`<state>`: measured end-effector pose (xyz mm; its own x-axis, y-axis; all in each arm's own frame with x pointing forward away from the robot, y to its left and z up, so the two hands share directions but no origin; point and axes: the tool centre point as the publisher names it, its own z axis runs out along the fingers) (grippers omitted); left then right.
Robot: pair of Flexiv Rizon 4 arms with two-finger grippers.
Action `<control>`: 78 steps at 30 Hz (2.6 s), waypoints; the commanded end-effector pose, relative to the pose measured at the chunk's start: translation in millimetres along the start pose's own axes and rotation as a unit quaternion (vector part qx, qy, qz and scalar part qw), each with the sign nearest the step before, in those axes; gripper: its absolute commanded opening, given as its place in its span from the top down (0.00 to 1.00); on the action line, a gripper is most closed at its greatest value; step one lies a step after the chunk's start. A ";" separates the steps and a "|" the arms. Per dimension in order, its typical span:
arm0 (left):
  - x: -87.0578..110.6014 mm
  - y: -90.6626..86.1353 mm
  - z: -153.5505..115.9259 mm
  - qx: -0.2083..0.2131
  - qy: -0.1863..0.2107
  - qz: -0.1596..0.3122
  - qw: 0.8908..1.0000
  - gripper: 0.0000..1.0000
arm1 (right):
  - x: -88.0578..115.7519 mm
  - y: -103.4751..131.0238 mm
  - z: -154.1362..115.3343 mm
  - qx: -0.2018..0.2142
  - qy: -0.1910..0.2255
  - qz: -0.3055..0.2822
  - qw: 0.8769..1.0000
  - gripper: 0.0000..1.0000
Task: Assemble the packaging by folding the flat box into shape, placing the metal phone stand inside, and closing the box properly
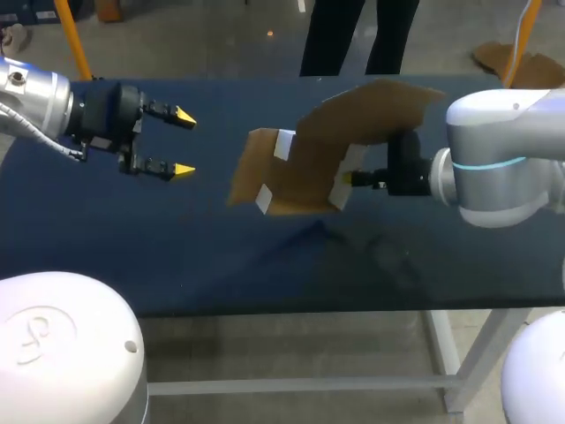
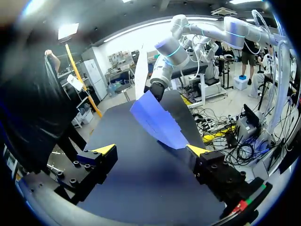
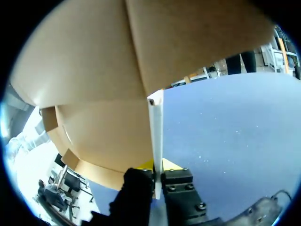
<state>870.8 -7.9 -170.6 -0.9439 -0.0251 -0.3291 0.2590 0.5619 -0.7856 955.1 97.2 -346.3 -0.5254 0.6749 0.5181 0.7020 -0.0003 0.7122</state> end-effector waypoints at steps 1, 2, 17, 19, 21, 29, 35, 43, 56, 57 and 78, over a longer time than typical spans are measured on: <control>-3.6 -0.6 2.3 -0.009 0.009 0.016 1.000 0.00 | 1.1 1.7 2.2 0.070 -0.004 0.006 0.998 1.00; -4.1 -0.7 3.1 -0.011 0.011 0.022 1.000 0.00 | 1.5 2.5 1.5 0.082 0.001 0.013 0.997 1.00; -8.9 9.2 0.1 -0.053 0.040 0.053 0.996 0.00 | -19.7 12.4 -14.4 0.245 -0.003 0.075 0.967 1.00; -9.5 11.1 1.0 -0.058 0.040 0.056 0.996 0.00 | -20.3 11.6 -14.3 0.256 -0.005 0.075 0.964 1.00; -9.9 12.7 2.5 -0.064 0.042 0.060 0.995 0.00 | -20.3 10.3 -13.5 0.270 -0.009 0.076 0.960 1.00; -9.5 18.4 9.9 -0.112 0.080 0.063 0.988 0.00 | -19.6 1.3 -12.5 0.329 -0.075 0.112 0.935 1.00; -9.5 18.4 9.9 -0.112 0.080 0.063 0.988 0.00 | -19.7 -1.3 -14.8 0.325 -0.102 0.110 0.934 1.00; -9.5 18.4 9.9 -0.112 0.080 0.063 0.988 0.00 | -19.7 -1.3 -14.8 0.325 -0.102 0.110 0.934 1.00; -13.4 42.9 15.9 -0.149 0.077 0.037 0.985 0.00 | -13.3 -22.3 -4.9 0.366 -0.211 0.169 0.891 1.00; -13.5 44.6 16.1 -0.150 0.076 0.035 0.985 0.00 | -12.7 -23.3 -5.1 0.369 -0.218 0.172 0.887 1.00; -15.4 70.0 20.2 -0.192 0.061 0.009 0.980 0.00 | -8.0 -36.3 -0.2 0.419 -0.261 0.184 0.850 1.00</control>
<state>906.5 16.1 -230.5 -0.9627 0.0731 -0.2606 0.2042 0.8282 -0.5219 929.9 88.7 -376.3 -0.0637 0.9772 0.2026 0.9872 0.0915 -0.1307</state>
